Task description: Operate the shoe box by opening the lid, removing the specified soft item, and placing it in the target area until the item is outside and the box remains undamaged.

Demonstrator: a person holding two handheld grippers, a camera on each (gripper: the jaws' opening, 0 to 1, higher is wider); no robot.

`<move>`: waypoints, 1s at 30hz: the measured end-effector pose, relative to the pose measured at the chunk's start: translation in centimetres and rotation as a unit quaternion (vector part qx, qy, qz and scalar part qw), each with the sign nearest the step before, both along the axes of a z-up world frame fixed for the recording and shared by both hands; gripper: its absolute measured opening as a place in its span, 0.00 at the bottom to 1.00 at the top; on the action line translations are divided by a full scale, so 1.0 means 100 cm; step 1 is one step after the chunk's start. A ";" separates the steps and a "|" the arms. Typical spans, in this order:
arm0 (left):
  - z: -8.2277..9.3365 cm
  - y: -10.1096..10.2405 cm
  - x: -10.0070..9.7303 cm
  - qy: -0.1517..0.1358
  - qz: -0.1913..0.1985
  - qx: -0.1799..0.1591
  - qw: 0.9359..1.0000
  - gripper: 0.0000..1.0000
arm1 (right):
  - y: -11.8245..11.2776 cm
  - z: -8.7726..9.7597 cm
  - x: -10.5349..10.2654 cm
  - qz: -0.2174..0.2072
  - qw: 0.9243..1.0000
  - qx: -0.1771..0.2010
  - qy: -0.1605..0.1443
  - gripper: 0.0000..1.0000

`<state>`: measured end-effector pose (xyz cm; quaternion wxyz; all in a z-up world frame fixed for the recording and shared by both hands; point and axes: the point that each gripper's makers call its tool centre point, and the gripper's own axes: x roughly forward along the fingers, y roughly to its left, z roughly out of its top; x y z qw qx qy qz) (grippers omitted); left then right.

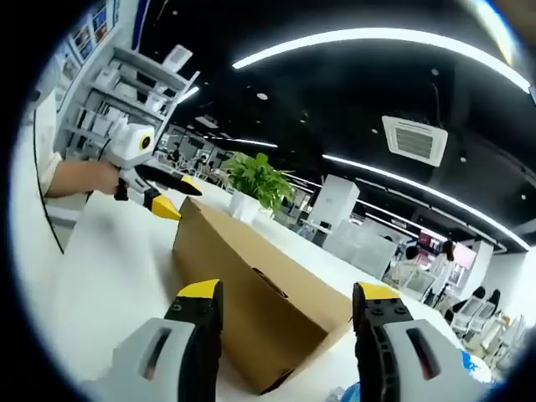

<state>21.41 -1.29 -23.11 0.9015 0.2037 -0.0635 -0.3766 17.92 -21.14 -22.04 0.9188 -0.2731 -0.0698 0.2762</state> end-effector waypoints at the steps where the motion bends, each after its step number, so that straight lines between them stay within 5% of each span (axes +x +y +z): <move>1: 0.000 0.000 -0.001 -0.002 -0.002 0.001 1.000 0.50 | 0.003 -0.001 -0.003 0.006 0.999 -0.032 -0.012 0.63; 7: 0.010 0.008 -0.002 -0.046 0.001 0.015 0.999 0.53 | 0.007 0.009 -0.008 0.015 0.997 -0.051 -0.053 0.59; 10: 0.010 0.011 -0.003 -0.072 -0.005 0.048 0.996 0.55 | 0.008 0.011 -0.010 0.017 0.991 -0.102 -0.086 0.53; 14: 0.006 0.011 -0.007 -0.081 -0.024 0.070 0.994 0.54 | 0.010 0.005 -0.012 0.018 0.987 -0.137 -0.082 0.53; 17: 0.002 0.013 -0.005 -0.110 -0.011 0.127 0.986 0.53 | 0.010 0.001 -0.011 0.017 0.981 -0.171 -0.086 0.52; 21: 0.002 0.015 -0.002 -0.112 0.004 0.128 0.985 0.48 | 0.011 0.000 -0.011 0.008 0.970 -0.215 -0.113 0.45; 30: 0.003 0.010 -0.009 -0.168 -0.016 0.177 0.969 0.50 | 0.016 -0.003 -0.013 0.016 0.968 -0.222 -0.115 0.44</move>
